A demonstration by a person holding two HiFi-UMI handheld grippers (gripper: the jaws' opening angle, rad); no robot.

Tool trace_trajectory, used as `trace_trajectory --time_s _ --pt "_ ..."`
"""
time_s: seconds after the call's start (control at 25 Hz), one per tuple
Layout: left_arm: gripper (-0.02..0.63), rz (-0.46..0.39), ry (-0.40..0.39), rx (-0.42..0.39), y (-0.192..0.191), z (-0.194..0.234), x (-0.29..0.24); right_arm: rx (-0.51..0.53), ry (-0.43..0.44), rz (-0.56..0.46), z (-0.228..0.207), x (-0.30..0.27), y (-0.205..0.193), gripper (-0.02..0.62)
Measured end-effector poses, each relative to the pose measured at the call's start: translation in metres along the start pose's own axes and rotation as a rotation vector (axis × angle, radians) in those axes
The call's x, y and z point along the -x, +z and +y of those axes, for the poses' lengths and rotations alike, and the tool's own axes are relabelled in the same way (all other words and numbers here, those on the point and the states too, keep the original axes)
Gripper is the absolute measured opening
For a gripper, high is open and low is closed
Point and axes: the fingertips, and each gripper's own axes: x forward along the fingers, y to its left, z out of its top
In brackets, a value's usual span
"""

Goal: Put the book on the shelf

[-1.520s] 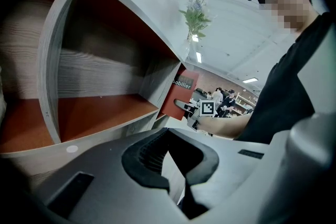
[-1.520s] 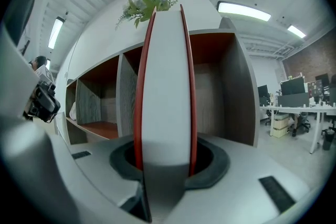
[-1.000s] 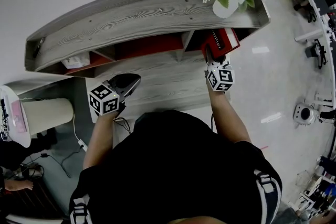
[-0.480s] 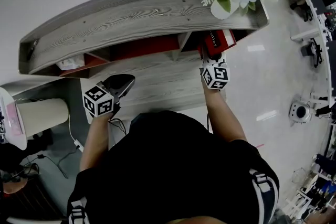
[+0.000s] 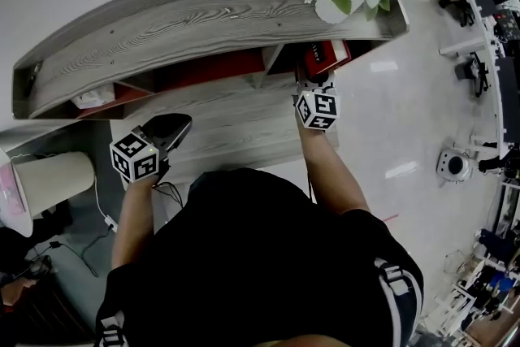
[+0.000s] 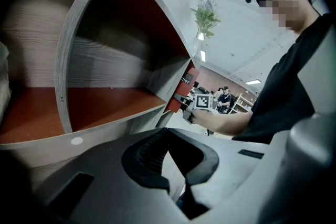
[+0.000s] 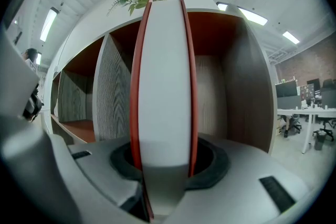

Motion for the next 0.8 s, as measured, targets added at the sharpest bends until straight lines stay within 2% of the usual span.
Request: trace_trajectory --time_s 0.8 --pt "0.02 0.013 -0.022 0.005 -0.0046 0.0059 -0.0045 0.029 -0.009 -0.017 0.0029 -0.0041 -0.0001 0.164"
